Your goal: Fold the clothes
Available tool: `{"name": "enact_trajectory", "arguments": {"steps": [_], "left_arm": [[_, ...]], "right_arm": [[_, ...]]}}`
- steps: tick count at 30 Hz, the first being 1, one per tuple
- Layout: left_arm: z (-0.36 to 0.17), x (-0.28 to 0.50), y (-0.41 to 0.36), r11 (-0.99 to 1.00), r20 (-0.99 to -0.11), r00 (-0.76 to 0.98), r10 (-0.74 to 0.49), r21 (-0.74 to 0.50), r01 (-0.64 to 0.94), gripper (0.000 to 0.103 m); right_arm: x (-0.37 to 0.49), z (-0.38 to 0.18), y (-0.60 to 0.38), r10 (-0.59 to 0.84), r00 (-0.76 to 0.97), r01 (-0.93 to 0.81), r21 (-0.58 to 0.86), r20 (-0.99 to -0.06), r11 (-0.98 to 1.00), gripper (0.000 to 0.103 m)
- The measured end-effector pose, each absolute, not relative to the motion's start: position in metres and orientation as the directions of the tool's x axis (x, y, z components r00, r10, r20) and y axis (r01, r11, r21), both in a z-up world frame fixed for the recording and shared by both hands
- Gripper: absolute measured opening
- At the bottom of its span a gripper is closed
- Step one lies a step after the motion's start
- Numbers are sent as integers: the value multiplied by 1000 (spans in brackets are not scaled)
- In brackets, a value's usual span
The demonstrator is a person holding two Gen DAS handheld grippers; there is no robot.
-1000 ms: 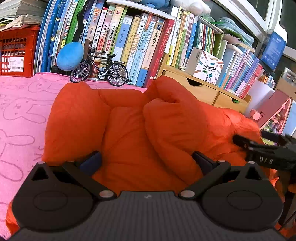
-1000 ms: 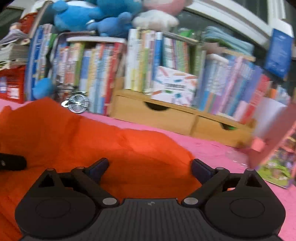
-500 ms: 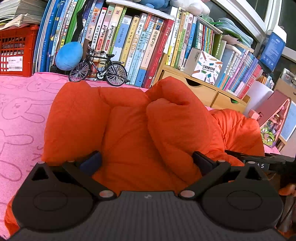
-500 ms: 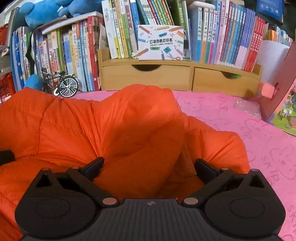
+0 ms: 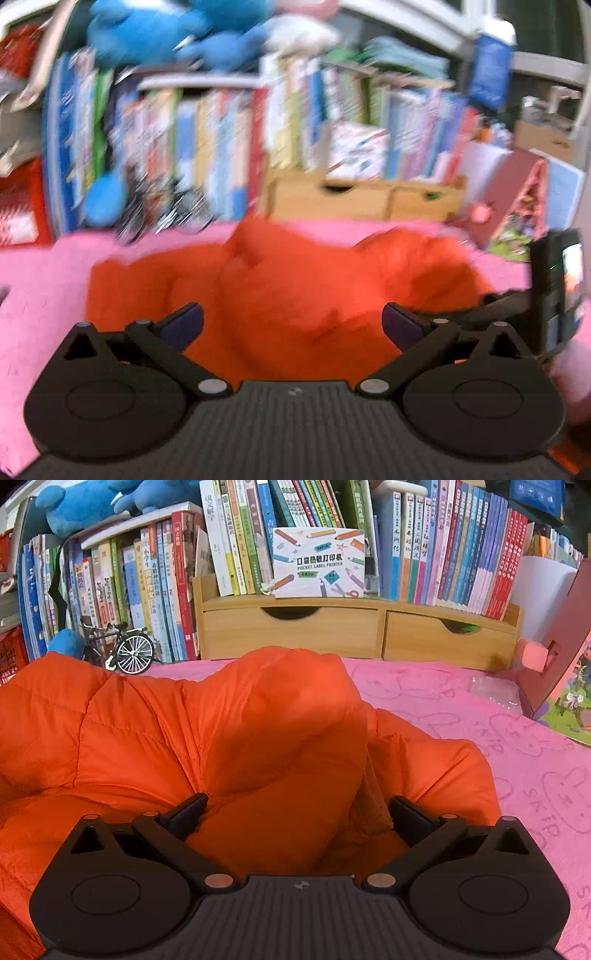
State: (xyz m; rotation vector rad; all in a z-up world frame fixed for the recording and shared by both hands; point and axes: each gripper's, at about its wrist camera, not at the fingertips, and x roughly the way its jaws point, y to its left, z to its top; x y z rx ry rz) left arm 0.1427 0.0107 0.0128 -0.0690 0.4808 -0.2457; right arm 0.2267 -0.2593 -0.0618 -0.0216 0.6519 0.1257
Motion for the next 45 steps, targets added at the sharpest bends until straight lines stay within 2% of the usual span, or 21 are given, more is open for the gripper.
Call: {"name": "enact_trajectory", "arguments": {"steps": [3,6,13,27,31,36,39,42,45], "left_arm": [[2,162,12,965,-496,829,-259,-170,200,103],[-22,175,12,979,-566,799,-202,-120,163,103],[-40,168,6,982,-554,814,-174,-32,188,103],[-46,175,14,973,-566,791,-229,-115,200,103],[-46,175,15,972,-567,790,-232,-117,202,103],[-45,175,16,972,-568,789,-236,-119,205,103],[-45,174,16,972,-568,788,-236,-119,205,103],[-45,174,16,972,-569,788,-235,-120,203,103],[-44,175,16,972,-570,788,-234,-119,203,103]], "right_arm": [[226,-62,-260,113,789,-123,26,-604,992,103],[226,-62,-261,117,789,-122,32,-603,992,103],[226,-62,-261,120,789,-122,39,-602,992,103],[220,-57,-261,105,803,-96,46,-587,994,102],[204,-39,-265,128,838,-57,147,-531,987,95],[175,-4,-275,293,867,-134,377,-404,916,95],[172,2,-279,385,841,-184,468,-380,864,94],[171,4,-285,394,842,-181,496,-368,849,87],[168,7,-296,450,836,-206,581,-313,787,87]]}}
